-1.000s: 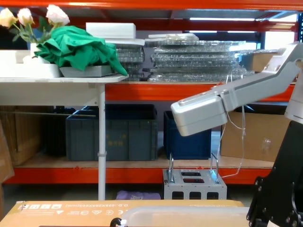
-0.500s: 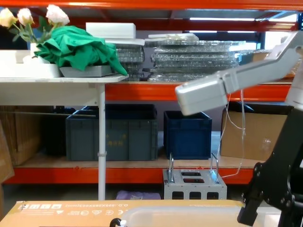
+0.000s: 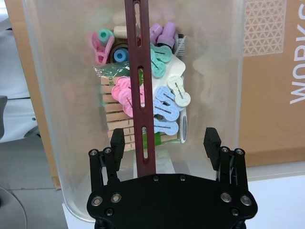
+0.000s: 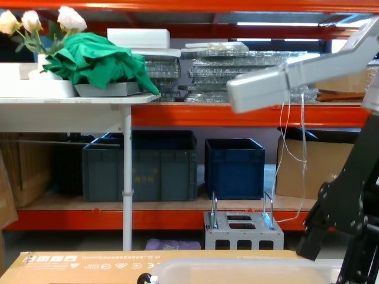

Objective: Use one hand to grasp the basket and place it at the designated location.

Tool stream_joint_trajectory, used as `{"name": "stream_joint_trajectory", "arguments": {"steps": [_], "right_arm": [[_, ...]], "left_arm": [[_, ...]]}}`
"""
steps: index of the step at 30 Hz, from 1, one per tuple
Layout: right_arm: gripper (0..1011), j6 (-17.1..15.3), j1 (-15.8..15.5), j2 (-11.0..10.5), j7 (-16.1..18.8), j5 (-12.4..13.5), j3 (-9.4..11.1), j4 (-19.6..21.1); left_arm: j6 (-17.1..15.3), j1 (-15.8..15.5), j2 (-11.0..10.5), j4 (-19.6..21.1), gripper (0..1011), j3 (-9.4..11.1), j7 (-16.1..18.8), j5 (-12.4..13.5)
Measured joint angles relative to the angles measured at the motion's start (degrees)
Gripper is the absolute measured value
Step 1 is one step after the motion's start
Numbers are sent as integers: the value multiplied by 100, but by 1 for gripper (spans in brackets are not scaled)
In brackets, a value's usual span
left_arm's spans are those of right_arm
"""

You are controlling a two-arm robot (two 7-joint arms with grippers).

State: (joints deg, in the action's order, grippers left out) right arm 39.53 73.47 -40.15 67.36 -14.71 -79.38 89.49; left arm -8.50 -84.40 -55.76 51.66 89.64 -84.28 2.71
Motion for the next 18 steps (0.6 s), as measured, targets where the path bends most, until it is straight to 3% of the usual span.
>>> {"name": "stream_joint_trajectory", "arguments": {"steps": [18], "right_arm": [[1000,82,90,-331,68,513,413,45]], "left_arm": [[0,0,0,-1,0,0,0,1]]}}
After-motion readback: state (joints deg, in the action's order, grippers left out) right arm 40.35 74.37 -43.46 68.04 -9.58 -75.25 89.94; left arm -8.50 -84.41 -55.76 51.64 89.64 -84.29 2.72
